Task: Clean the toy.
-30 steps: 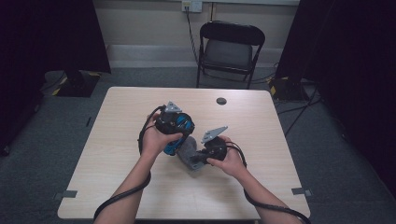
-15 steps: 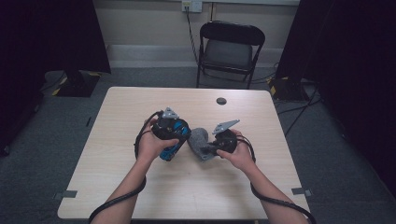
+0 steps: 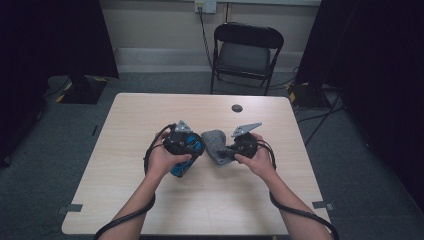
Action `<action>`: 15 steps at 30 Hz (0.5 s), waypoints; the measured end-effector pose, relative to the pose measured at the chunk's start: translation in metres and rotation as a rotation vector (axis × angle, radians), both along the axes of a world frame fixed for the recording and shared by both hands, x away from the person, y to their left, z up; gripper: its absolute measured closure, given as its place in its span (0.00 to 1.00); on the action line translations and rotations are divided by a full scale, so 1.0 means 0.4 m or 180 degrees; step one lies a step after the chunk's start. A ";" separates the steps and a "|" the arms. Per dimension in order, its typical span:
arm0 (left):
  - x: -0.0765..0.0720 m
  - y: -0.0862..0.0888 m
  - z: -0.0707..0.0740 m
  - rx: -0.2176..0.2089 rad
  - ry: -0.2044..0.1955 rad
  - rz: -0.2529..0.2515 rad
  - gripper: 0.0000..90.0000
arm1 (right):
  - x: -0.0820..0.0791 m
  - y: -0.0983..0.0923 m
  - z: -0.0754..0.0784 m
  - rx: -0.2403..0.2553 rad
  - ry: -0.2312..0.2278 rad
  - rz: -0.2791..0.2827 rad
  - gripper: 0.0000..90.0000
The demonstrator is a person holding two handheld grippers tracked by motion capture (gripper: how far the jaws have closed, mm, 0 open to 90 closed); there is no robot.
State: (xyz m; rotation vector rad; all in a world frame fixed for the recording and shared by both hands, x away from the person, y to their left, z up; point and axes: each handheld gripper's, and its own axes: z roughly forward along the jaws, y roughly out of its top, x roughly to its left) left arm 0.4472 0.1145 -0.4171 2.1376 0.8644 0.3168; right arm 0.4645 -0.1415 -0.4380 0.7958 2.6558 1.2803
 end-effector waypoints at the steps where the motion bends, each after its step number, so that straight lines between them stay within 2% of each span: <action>1: 0.000 -0.001 -0.001 -0.0005 -0.0001 -0.0006 0.28 | 0.000 0.001 0.002 0.0009 -0.0001 0.0006 0.84; 15: 0.004 -0.023 -0.013 0.0006 0.0038 -0.0046 0.28 | -0.008 0.029 0.029 0.0058 -0.0074 0.0107 0.84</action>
